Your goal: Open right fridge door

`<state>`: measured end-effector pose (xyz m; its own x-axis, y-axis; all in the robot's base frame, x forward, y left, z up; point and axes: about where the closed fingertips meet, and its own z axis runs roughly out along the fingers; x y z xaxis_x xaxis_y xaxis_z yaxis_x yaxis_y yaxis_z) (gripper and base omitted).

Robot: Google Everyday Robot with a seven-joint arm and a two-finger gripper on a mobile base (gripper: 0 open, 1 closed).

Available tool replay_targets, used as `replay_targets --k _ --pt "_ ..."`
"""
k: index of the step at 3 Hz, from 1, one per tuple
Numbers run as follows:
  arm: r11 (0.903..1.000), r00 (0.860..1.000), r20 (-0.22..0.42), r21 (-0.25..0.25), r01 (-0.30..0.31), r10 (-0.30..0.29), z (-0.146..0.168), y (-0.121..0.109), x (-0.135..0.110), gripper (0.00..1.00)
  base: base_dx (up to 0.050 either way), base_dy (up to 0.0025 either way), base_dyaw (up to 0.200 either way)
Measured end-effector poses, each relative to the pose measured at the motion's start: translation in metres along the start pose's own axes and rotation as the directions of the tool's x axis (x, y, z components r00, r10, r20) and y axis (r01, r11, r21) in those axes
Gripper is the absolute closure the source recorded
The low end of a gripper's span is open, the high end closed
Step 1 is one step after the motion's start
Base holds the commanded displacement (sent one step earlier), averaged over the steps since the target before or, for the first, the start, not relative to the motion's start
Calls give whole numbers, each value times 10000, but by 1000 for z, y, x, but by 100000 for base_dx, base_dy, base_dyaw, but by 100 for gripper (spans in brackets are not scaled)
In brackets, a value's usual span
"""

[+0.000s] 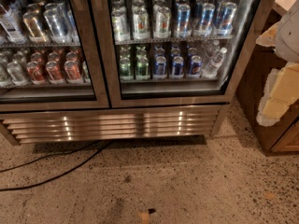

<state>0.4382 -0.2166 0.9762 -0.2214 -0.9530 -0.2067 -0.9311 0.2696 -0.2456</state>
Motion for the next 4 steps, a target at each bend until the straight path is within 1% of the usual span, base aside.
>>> replay_targets --k 1,2,3,4 --pt "10000 10000 3 -2 2 -2 0 0 0 0 0 0 0" --pt "9992 9990 388 -303 253 -241 2 1 -6 0 0 0 0" --pt "9844 9823 1537 -1222 1264 -1070 28 8 -52 0 0 0 0" --pt "9419 9240 3384 -2130 2597 -1783 47 30 -119 0 0 0 0"
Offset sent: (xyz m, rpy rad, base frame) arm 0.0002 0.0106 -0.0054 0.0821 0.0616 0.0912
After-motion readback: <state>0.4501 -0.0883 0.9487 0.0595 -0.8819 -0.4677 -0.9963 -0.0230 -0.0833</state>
